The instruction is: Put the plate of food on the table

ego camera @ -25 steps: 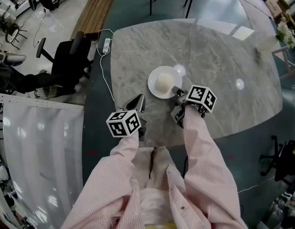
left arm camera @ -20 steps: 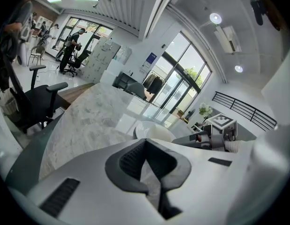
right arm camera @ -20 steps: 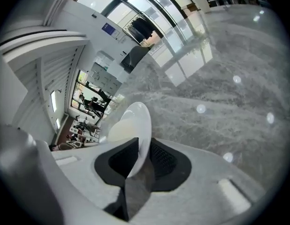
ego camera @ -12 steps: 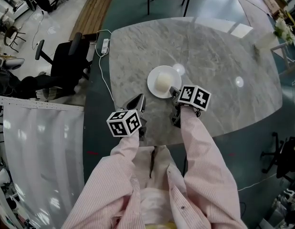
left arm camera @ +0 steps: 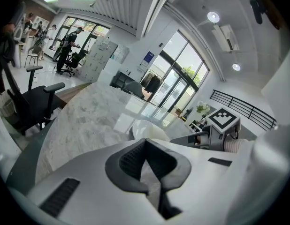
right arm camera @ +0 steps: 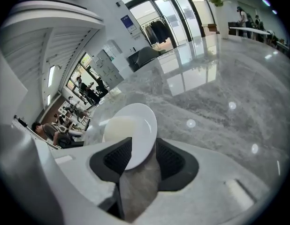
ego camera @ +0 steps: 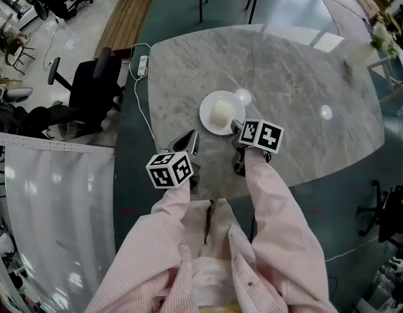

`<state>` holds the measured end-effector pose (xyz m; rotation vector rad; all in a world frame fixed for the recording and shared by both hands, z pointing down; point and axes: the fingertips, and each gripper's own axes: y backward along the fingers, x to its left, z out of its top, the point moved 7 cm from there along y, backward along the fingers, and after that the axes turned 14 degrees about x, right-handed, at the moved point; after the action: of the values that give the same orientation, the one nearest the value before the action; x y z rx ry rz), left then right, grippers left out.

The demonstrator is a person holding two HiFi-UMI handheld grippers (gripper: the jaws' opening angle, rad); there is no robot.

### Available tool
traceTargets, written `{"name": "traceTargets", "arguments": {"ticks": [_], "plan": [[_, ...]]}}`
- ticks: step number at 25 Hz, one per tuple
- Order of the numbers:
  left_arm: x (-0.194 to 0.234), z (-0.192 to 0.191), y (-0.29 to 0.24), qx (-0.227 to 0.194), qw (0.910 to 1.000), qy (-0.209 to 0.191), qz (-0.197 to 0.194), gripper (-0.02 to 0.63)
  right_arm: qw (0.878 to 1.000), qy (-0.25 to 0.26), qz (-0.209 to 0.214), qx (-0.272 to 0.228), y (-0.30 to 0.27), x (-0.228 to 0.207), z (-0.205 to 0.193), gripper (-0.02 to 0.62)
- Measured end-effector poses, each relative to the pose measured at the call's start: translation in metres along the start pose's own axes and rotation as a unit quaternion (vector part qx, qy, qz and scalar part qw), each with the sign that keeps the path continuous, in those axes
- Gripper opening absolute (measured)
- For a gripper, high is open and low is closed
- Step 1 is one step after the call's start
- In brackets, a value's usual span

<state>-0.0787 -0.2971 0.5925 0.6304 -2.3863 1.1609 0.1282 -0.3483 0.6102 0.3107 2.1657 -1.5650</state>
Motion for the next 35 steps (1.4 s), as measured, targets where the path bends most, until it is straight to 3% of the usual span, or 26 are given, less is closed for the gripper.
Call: {"name": "traceTargets", "arguments": {"ticks": [8, 12, 15, 21, 28, 35], "plan": [[-0.015, 0.006, 0.013, -0.010, 0.9992, -0.038, -0.004, -0.009, 0.998, 0.054, 0.018, -0.022, 0.022, 0.007, -0.004, 0.119], [-0.025, 0.010, 0.025, -0.021, 0.9980, -0.059, -0.004, -0.009, 0.995, 0.088, 0.023, -0.039, 0.039, 0.013, -0.010, 0.026], [-0.034, 0.014, 0.034, -0.031, 0.9962, -0.081, -0.006, -0.009, 0.992, 0.100, 0.045, -0.057, 0.051, 0.018, -0.013, 0.006], [-0.050, 0.021, 0.056, -0.061, 0.9923, -0.108, -0.011, -0.009, 0.982, 0.121, 0.107, -0.098, 0.077, 0.031, -0.016, 0.006], [-0.065, 0.026, 0.081, -0.093, 0.9851, -0.144, -0.017, -0.008, 0.962, 0.185, 0.135, -0.150, 0.113, 0.043, -0.024, 0.006], [-0.074, 0.038, 0.106, -0.130, 0.9752, -0.178, -0.015, -0.009, 0.943, 0.217, 0.171, -0.188, 0.142, 0.056, -0.030, 0.005]]}}
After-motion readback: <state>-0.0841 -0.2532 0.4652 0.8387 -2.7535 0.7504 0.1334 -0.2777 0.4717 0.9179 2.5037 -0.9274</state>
